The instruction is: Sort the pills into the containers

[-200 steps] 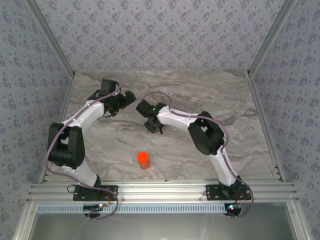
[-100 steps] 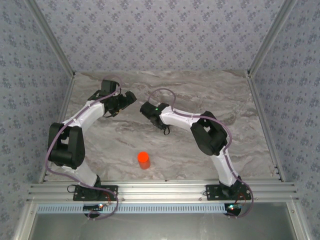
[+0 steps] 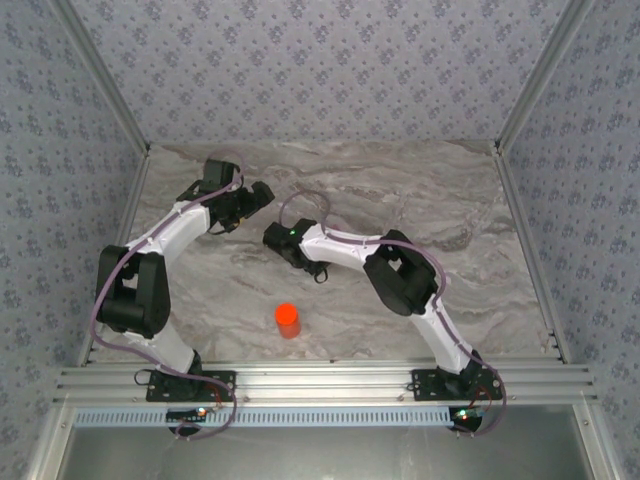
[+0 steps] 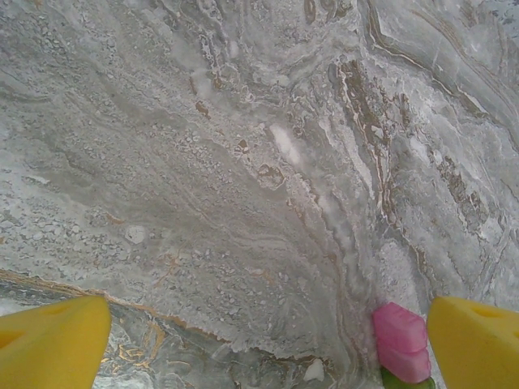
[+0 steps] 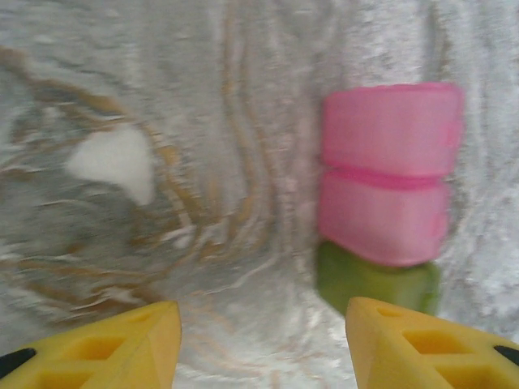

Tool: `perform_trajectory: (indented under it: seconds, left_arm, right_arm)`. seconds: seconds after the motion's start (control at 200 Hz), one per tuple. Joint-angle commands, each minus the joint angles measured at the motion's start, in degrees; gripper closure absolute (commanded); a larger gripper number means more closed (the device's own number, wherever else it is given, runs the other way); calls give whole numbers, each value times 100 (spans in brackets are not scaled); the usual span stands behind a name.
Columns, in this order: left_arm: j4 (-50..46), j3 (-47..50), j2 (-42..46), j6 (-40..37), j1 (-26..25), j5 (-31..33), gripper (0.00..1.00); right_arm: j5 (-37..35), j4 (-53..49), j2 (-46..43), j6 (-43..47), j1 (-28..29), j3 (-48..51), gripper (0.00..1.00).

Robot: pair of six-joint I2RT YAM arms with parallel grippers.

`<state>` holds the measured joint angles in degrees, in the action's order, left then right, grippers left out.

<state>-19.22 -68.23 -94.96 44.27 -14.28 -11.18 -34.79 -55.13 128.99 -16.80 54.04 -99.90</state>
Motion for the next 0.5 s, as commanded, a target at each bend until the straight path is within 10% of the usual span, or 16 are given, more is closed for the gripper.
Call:
perform_trajectory:
  seconds: [0.0,0.495]
  left_arm:
    - [107,29,25,47,-30,-65,0]
    - [103,64,13,63,-30,-85,0]
  right_arm:
    - [690,-72,-156,-403,-49,-77,42]
    - [1691,538,-1052,-392,-1213,305,30]
